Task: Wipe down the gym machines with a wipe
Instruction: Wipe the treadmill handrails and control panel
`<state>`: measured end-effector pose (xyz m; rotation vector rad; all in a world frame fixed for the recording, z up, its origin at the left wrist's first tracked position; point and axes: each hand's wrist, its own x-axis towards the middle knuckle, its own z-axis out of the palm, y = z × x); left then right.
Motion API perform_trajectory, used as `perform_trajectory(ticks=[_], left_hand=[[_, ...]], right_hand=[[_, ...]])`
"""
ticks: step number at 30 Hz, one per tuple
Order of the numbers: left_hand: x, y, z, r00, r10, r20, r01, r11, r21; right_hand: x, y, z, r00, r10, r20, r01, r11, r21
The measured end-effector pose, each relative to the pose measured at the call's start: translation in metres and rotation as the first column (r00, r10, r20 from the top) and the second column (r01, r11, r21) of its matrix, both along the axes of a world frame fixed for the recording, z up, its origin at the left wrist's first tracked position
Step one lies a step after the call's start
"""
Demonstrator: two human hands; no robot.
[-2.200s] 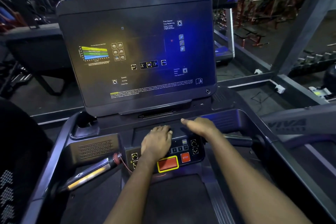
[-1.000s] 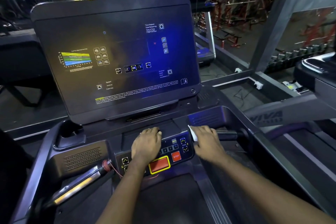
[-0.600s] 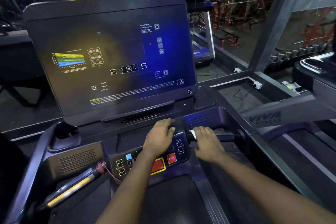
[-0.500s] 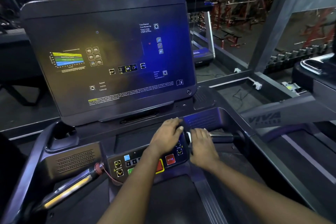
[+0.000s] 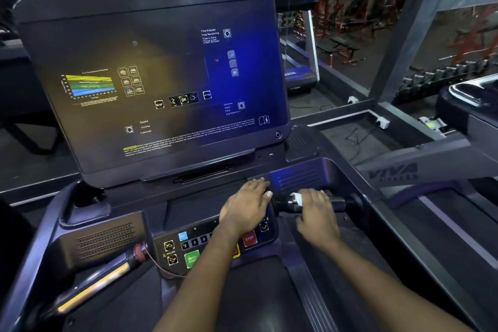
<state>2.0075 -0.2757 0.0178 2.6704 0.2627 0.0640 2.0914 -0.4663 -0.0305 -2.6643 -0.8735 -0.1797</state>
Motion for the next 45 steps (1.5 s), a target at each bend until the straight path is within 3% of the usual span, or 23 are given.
perform_trajectory(ticks=[2, 5, 9, 14, 18, 22, 27, 30, 32, 39, 42, 45], left_hand=[[0.001, 0.0, 0.0, 1.0, -0.002, 0.001, 0.002, 1.0, 0.006], [0.0, -0.001, 0.0, 1.0, -0.012, -0.012, 0.012, 1.0, 0.004], [-0.002, -0.001, 0.002, 1.0, -0.006, -0.019, 0.006, 1.0, 0.012], [-0.002, -0.003, 0.005, 1.0, -0.015, -0.014, 0.015, 0.999, 0.029], [-0.004, -0.004, 0.008, 1.0, -0.005, -0.026, 0.006, 0.999, 0.036], [-0.007, -0.007, 0.014, 0.999, 0.001, -0.034, 0.001, 0.998, 0.065], [-0.008, -0.01, 0.017, 0.999, 0.001, -0.033, 0.002, 0.996, 0.084], [-0.007, -0.009, 0.015, 1.0, -0.004, -0.029, 0.007, 0.996, 0.086], [-0.007, -0.008, 0.012, 0.999, -0.005, -0.033, 0.008, 0.997, 0.081], [-0.005, -0.006, 0.006, 1.0, 0.001, -0.016, 0.0, 0.997, 0.079], [-0.004, -0.006, 0.006, 1.0, 0.003, -0.011, -0.002, 0.997, 0.072], [-0.004, -0.006, 0.005, 1.0, 0.002, -0.018, -0.001, 0.997, 0.073]], right_hand=[[-0.013, 0.01, -0.003, 1.0, -0.014, -0.003, 0.014, 1.0, 0.0], [-0.015, 0.001, -0.008, 0.983, 0.173, 0.06, -0.167, 0.982, -0.089], [-0.003, -0.005, 0.0, 0.998, -0.041, 0.04, 0.044, 0.997, -0.061], [-0.005, -0.016, -0.008, 0.992, 0.118, 0.04, -0.114, 0.99, -0.081], [0.001, -0.023, -0.007, 0.995, -0.097, -0.001, 0.097, 0.995, -0.018], [0.001, -0.031, -0.014, 0.996, 0.087, -0.006, -0.087, 0.993, -0.078], [0.02, -0.037, -0.008, 0.994, -0.096, -0.059, 0.095, 0.995, -0.019], [0.01, -0.029, -0.013, 0.995, 0.092, -0.032, -0.093, 0.995, -0.02], [0.016, -0.042, -0.013, 0.992, 0.124, 0.011, -0.123, 0.992, -0.036], [0.012, -0.063, -0.024, 0.985, -0.172, -0.033, 0.172, 0.985, -0.001], [-0.005, -0.061, -0.029, 0.979, -0.2, -0.044, 0.203, 0.973, 0.106], [0.013, -0.067, -0.028, 0.975, -0.21, -0.069, 0.215, 0.973, 0.08]])
